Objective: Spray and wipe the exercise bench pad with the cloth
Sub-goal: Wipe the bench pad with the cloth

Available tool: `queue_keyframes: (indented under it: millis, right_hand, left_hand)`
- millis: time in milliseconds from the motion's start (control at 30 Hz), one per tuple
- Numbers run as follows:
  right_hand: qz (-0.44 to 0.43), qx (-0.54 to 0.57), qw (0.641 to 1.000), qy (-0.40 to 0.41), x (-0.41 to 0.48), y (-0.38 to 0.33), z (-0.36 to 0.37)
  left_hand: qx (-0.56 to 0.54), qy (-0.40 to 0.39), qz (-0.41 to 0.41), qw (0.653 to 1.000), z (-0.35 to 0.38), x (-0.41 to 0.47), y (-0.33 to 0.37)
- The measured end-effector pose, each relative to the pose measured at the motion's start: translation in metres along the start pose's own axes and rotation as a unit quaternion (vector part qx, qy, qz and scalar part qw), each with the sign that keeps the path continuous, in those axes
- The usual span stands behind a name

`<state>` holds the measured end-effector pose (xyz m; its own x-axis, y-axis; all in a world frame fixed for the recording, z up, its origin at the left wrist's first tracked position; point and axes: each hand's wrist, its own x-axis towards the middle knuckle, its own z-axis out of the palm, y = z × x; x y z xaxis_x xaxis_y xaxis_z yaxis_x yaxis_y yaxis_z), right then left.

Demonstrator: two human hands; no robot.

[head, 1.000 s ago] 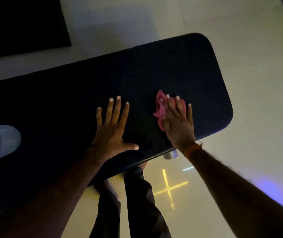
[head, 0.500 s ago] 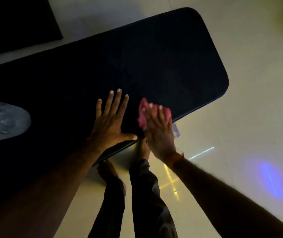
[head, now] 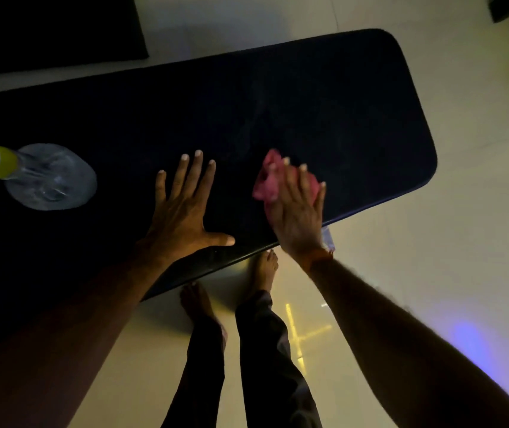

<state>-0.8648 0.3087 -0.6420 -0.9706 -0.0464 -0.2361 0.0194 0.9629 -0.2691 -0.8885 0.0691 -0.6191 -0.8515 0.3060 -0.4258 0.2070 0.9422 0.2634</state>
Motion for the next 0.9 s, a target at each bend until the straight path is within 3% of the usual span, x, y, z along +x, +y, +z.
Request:
queue_keyframes:
  millis: [67,100,200,233,267,367,400,500,567,700,733,833,867,900]
  right_hand:
    - [0.088,0.041,0.995,0.017,0.007,-0.029,0.004]
    - [0.075,0.053,0.996,0.018,0.001,-0.046,0.007]
    - [-0.093,0.007,0.995,-0.031,-0.012,-0.038,0.006]
    - [-0.114,-0.018,0.993,-0.03,0.003,-0.021,0.001]
    - [-0.092,-0.023,0.995,-0.016,0.023,-0.008,-0.004]
    - [0.109,0.055,0.992,0.031,0.071,-0.019,-0.009]
    - [0.11,0.067,0.991,0.03,0.068,-0.035,-0.005]
    - [-0.11,0.025,0.993,-0.028,0.039,-0.048,0.001]
    - [-0.173,-0.034,0.984,-0.041,0.062,-0.018,-0.008]
    - [0.079,0.042,0.995,0.034,0.121,-0.041,-0.011]
    - [0.059,0.052,0.996,0.034,0.117,-0.058,-0.007]
    - [-0.167,0.005,0.986,-0.024,0.102,-0.059,-0.005]
    - [-0.193,-0.013,0.981,-0.024,0.116,-0.042,-0.011]
    - [-0.167,-0.019,0.986,-0.014,0.139,-0.031,-0.017]
  left_hand:
    - [-0.008,0.006,-0.002,1.0,0.001,0.0,-0.003]
    - [-0.014,0.008,-0.004,1.0,0.001,0.0,-0.003]
    - [-0.024,0.009,-0.013,1.0,-0.001,0.001,-0.004]
    - [-0.026,0.01,-0.018,0.999,-0.003,0.003,-0.005]
    - [-0.026,0.013,-0.026,0.999,-0.005,0.005,-0.007]
    - [-0.026,0.03,-0.051,0.998,-0.016,0.017,-0.016]
    - [-0.028,0.036,-0.057,0.997,-0.02,0.022,-0.02]
    - [-0.03,0.041,-0.068,0.996,-0.028,0.035,-0.026]
    - [-0.025,0.032,-0.068,0.997,-0.032,0.041,-0.028]
    - [-0.042,0.039,-0.101,0.993,-0.045,0.057,-0.039]
    - [-0.048,0.04,-0.115,0.991,-0.05,0.062,-0.043]
    - [-0.053,0.019,-0.135,0.989,-0.056,0.071,-0.05]
    - [-0.052,0.018,-0.134,0.99,-0.055,0.071,-0.05]
    - [-0.05,0.022,-0.135,0.989,-0.055,0.071,-0.05]
